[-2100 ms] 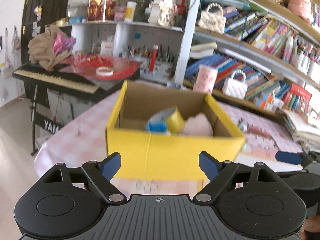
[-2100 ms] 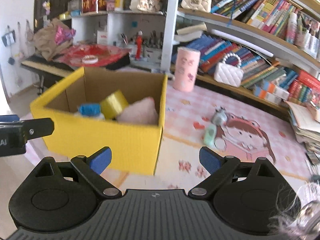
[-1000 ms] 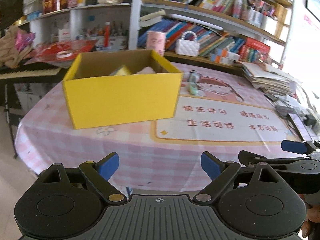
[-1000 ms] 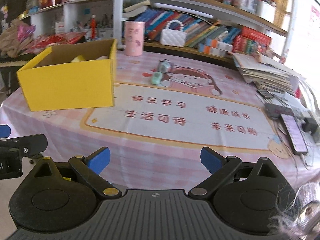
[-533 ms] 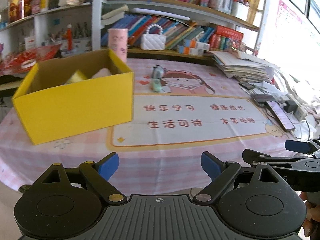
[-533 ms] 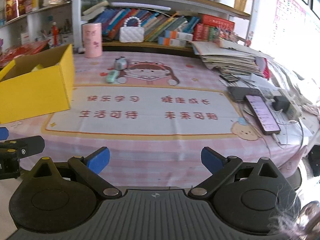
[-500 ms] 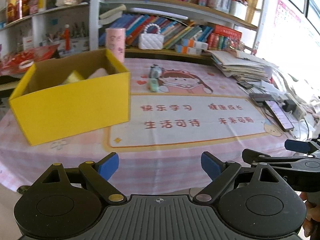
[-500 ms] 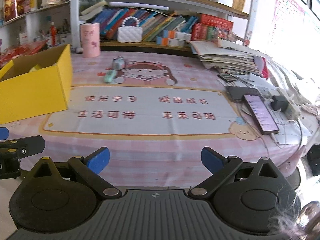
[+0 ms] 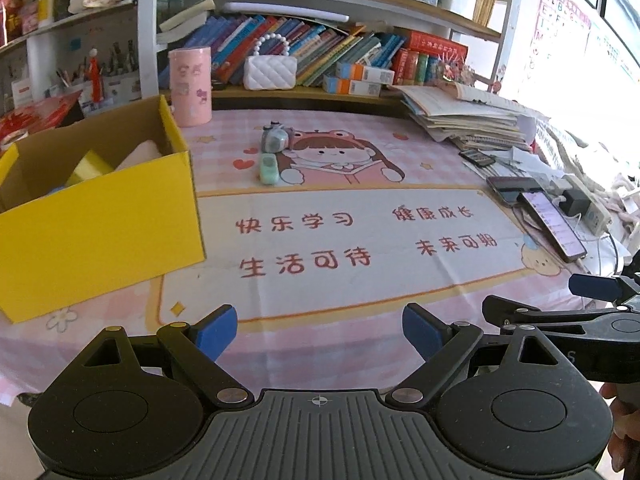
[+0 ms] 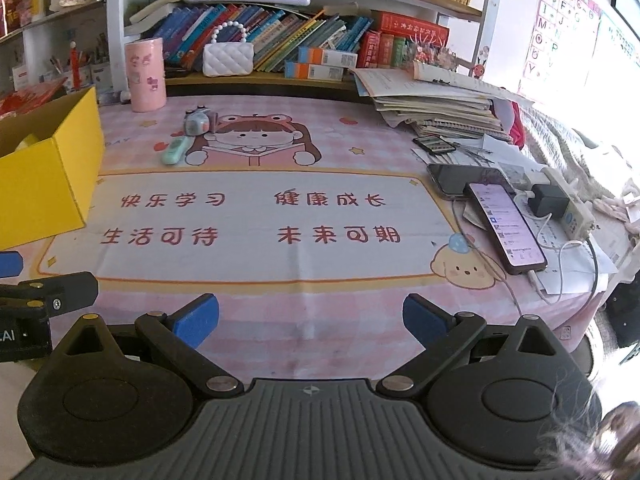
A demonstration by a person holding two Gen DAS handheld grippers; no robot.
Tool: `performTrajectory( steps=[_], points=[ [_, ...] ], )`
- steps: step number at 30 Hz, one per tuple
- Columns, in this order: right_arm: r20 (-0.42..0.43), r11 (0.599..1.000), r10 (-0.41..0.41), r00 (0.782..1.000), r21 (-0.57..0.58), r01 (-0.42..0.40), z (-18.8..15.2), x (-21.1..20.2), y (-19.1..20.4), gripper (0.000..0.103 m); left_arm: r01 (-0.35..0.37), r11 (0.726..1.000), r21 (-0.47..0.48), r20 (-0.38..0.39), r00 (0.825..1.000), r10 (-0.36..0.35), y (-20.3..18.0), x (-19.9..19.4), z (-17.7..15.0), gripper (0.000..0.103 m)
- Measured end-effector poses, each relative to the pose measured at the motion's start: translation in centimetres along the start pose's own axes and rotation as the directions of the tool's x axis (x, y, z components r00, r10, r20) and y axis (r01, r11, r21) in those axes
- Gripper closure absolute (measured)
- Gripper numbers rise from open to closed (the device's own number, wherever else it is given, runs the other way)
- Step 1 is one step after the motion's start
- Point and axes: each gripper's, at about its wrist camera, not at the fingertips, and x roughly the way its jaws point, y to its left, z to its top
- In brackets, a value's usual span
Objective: Organize objects
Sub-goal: 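Move both open tools back toward the mint stapler and grey toy car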
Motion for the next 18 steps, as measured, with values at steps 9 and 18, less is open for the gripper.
performTrajectory(
  steps=[9,18],
  points=[
    [0.024,0.999,0.041,0.999,-0.008,-0.041,3.4,3.2,-1.4,0.004,-0.021,1.000,-0.008,0.030,0.999,0.021,-1.0,3.0,2.8,0.011],
    [0.057,0.993,0.114,0.992,-0.023,-0.113,7.8,7.4,-3.4,0.016,-0.112,0.994,-0.016,0.062,0.992,0.113,-2.4,6.5,6.2,0.014]
  ],
)
